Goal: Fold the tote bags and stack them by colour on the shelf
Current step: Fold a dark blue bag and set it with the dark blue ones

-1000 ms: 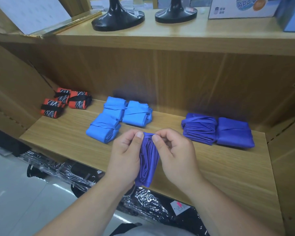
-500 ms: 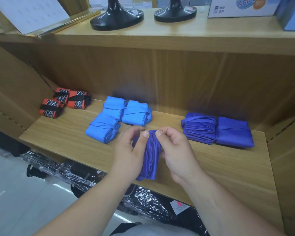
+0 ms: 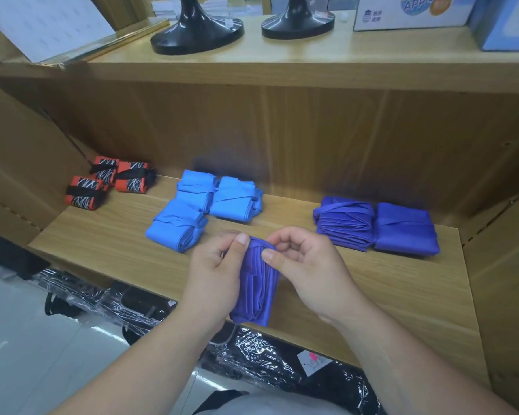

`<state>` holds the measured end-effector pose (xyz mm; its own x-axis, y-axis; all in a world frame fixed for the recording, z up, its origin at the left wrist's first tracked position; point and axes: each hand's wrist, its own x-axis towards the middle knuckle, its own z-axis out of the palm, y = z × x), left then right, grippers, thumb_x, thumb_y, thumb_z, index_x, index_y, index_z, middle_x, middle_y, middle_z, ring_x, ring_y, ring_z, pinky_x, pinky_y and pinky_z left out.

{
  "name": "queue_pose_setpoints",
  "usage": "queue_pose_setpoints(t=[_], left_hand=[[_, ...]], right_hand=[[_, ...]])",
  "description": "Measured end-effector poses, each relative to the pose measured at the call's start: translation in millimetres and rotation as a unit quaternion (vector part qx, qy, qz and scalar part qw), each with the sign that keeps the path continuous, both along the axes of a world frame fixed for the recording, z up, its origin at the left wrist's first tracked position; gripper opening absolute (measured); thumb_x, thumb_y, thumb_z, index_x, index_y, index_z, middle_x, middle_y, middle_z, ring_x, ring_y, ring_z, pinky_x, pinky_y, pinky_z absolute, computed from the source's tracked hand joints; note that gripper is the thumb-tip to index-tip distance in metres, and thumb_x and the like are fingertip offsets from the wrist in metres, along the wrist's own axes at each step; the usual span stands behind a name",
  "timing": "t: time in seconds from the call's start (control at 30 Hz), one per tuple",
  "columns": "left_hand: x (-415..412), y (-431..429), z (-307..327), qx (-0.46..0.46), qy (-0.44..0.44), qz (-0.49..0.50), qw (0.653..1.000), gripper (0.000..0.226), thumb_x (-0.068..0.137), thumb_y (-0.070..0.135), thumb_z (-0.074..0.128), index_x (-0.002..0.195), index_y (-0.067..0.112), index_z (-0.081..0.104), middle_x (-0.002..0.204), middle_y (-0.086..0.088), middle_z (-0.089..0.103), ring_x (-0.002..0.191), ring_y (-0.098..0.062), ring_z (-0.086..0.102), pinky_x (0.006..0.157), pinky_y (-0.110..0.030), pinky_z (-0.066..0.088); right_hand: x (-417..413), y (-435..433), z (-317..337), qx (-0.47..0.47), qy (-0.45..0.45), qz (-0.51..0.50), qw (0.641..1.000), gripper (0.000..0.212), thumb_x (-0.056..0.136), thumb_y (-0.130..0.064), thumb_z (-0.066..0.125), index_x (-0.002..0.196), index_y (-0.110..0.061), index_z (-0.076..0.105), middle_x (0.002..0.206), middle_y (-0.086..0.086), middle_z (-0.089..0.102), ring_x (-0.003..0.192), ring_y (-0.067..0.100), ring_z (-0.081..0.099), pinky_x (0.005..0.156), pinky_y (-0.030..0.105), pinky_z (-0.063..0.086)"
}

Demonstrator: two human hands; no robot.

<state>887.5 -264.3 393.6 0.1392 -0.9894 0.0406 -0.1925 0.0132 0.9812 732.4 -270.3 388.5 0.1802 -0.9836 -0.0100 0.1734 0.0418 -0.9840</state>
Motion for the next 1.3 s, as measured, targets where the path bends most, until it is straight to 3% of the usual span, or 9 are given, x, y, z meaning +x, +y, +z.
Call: queue_pose_setpoints(t=[0.23,0.33,0.5,0.63,0.77,0.87,1.07,1.17,1.3], left_hand=[[-1.4,-5.5,5.2,-0.051,-0.071,-0.017,0.996,0.030,0.094,0.033,0.053,0.079,0.015,0.072,0.081,-0.001,0.069,0.082,-0.021,0.064,0.079,-0.043,0.053],[-4.1,-11.4,6.2,-0.062,-0.092,-0.001,0.994,0.029,0.095,0.033,0.053,0.077,0.018,0.069,0.076,0.004,0.065,0.079,-0.020,0.061,0.075,-0.041,0.050],[-3.2,-10.8,12.7,0.023,0.022,-0.040,0.999,0.033,0.104,0.019,0.053,0.079,0.007,0.071,0.076,-0.021,0.063,0.069,-0.022,0.056,0.067,-0.039,0.047],[-4.2,-9.2,12.9,0.092,0.080,-0.068,0.990,0.036,0.104,0.021,0.051,0.078,0.007,0.071,0.070,-0.014,0.060,0.065,-0.024,0.054,0.061,-0.033,0.048],[-13.3,-5.0,7.1,0.015,0.002,-0.080,0.997,0.036,0.105,0.030,0.050,0.080,0.014,0.070,0.068,0.001,0.064,0.066,-0.014,0.057,0.064,-0.028,0.047],[-11.5,-2.2,3.3,-0.039,0.011,-0.091,0.995,0.034,0.090,0.049,0.058,0.088,0.017,0.071,0.078,-0.004,0.067,0.074,-0.015,0.061,0.069,-0.028,0.051],[-15.4,2.0,4.5,-0.038,0.123,-0.052,0.990,0.022,0.092,0.037,0.059,0.083,0.016,0.057,0.076,-0.001,0.065,0.068,-0.012,0.061,0.063,-0.022,0.050],[-12.2,-0.4,7.6,-0.041,0.106,-0.061,0.992,0.023,0.093,0.033,0.059,0.072,0.024,0.058,0.074,-0.003,0.066,0.067,-0.015,0.059,0.063,-0.025,0.050],[-17.6,0.5,9.9,-0.040,0.090,-0.060,0.993,0.025,0.094,0.029,0.054,0.069,0.029,0.059,0.072,0.001,0.066,0.066,-0.010,0.058,0.063,-0.022,0.048]], right_hand=[[-9.2,3.4,0.1,-0.010,0.019,-0.002,1.000,0.035,0.082,0.007,0.076,0.105,-0.016,0.064,0.087,-0.004,0.073,0.083,0.013,0.070,0.077,0.027,0.058],[-8.4,4.3,0.1,-0.022,0.057,-0.055,0.997,0.025,0.082,0.000,0.079,0.095,-0.019,0.070,0.080,-0.007,0.075,0.073,0.009,0.070,0.070,0.022,0.056],[-7.3,6.9,-1.5,-0.016,-0.013,-0.019,1.000,0.018,0.090,0.003,0.069,0.094,-0.014,0.073,0.083,0.010,0.076,0.075,0.015,0.071,0.070,0.028,0.059],[-5.6,6.8,-8.6,0.009,-0.011,-0.007,1.000,0.019,0.095,0.004,0.061,0.098,-0.011,0.073,0.083,0.009,0.075,0.076,0.017,0.070,0.067,0.033,0.061],[0.4,5.1,-9.3,0.032,-0.021,-0.053,0.998,0.022,0.097,0.001,0.059,0.097,-0.015,0.074,0.086,0.009,0.076,0.078,0.017,0.071,0.067,0.041,0.061],[1.9,3.0,-6.6,0.033,-0.033,-0.039,0.998,0.019,0.099,-0.005,0.059,0.102,-0.012,0.076,0.093,0.018,0.075,0.081,0.024,0.070,0.072,0.050,0.059],[-9.1,-4.5,-2.5,0.064,-0.071,0.043,0.994,0.020,0.095,-0.017,0.063,0.107,-0.005,0.073,0.086,0.013,0.071,0.079,0.022,0.066,0.071,0.037,0.058],[-13.4,-8.0,-0.4,0.070,-0.075,0.051,0.993,0.018,0.088,-0.022,0.062,0.096,-0.015,0.077,0.072,0.002,0.063,0.074,0.017,0.060,0.070,0.034,0.055],[-20.0,-10.2,7.3,0.042,-0.041,0.058,0.997,0.027,0.101,-0.008,0.056,0.080,-0.016,0.070,0.063,-0.007,0.060,0.063,0.009,0.056,0.066,0.029,0.052]])
